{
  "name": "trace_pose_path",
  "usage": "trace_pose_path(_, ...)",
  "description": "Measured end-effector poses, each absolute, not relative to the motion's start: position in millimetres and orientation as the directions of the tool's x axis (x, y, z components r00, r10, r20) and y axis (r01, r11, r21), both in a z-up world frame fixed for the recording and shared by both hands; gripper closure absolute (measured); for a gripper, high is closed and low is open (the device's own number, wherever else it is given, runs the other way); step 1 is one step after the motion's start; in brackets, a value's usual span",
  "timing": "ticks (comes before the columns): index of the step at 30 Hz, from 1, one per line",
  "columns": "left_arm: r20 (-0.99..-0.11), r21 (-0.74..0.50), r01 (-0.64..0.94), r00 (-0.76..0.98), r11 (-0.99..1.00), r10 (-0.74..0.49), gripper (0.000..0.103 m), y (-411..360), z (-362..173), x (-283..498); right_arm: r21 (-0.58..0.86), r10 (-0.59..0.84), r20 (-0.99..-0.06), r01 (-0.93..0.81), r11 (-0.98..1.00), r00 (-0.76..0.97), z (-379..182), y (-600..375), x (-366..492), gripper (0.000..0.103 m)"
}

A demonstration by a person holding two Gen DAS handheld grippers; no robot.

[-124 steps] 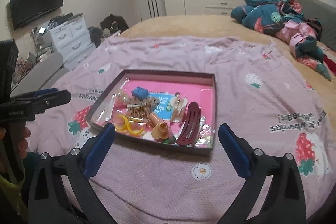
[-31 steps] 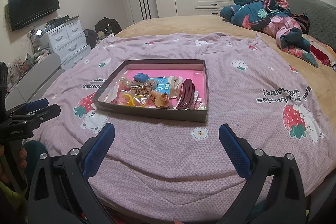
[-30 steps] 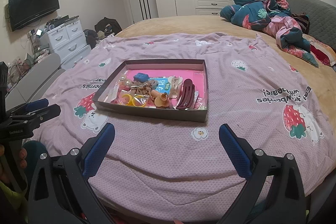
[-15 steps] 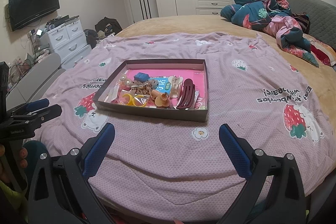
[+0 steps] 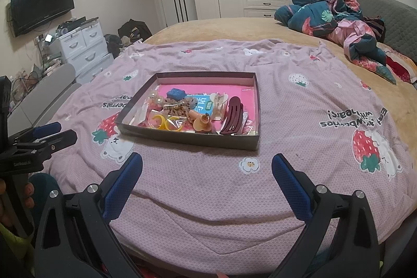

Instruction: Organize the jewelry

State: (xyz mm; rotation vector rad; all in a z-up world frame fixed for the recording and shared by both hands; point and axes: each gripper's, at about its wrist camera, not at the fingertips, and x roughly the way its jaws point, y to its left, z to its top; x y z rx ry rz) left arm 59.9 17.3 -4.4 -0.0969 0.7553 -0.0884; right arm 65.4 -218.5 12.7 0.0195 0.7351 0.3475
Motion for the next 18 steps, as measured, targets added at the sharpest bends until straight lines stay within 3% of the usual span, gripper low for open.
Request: trace_pose_path(18,-0.676,-0.168,0.049,0.721,0.985,-0.151,0.009,23.6,-5.0,65.6,0.129,0.29,-0.671,-0.278,0.952,0.683,7.7,-223.4,76.3,0.004)
